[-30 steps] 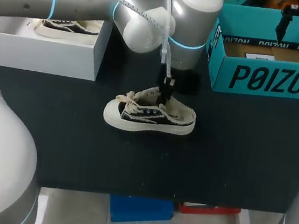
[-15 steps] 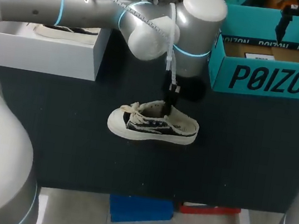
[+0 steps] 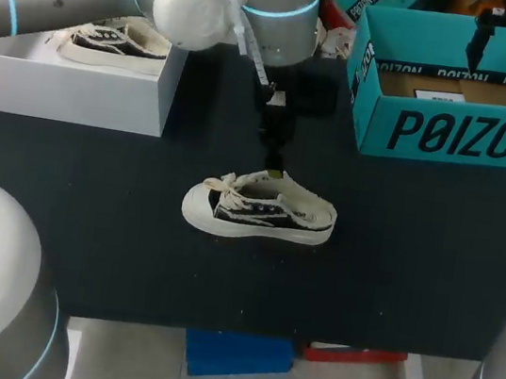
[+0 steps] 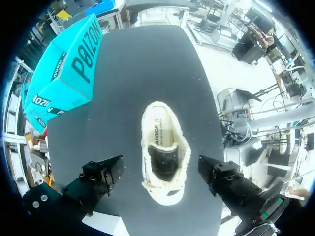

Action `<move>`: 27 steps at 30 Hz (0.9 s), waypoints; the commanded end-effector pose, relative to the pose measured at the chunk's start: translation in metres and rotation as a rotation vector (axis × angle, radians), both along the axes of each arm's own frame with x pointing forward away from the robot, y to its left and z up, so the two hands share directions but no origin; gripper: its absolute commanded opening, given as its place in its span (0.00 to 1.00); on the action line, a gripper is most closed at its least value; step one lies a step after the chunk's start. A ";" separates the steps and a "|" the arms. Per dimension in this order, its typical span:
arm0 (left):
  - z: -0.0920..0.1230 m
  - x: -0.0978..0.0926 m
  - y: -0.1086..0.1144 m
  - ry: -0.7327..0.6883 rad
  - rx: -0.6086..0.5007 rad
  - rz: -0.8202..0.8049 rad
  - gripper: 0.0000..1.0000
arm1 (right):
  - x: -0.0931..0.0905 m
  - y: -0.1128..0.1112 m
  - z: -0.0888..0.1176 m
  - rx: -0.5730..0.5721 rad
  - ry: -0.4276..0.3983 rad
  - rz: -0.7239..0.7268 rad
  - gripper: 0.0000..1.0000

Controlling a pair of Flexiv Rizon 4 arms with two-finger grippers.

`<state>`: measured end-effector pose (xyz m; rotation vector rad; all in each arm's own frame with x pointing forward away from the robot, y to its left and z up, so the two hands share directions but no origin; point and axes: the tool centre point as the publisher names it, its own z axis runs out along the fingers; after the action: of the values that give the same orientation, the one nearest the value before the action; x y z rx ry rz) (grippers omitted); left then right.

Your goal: Take the shoe out of the shoebox, open the shoe tongue, remove and reinsert the insole, then place the shoe into the shoebox

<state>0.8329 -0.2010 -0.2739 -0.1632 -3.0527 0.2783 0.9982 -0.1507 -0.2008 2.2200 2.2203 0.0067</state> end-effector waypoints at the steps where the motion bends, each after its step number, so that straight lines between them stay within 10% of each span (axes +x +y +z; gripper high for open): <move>1: 0.038 -0.022 0.071 -0.053 -0.281 0.085 1.00 | 0.001 0.000 0.000 -0.001 0.002 0.000 1.00; 27: 0.014 -0.031 0.170 -0.089 -0.493 0.005 1.00 | 0.001 0.000 0.000 -0.001 0.002 0.000 1.00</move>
<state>0.8059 -0.0382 -0.2551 -0.1901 -3.0811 0.7606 0.9982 -0.1507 -0.2008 2.2199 2.2203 0.0067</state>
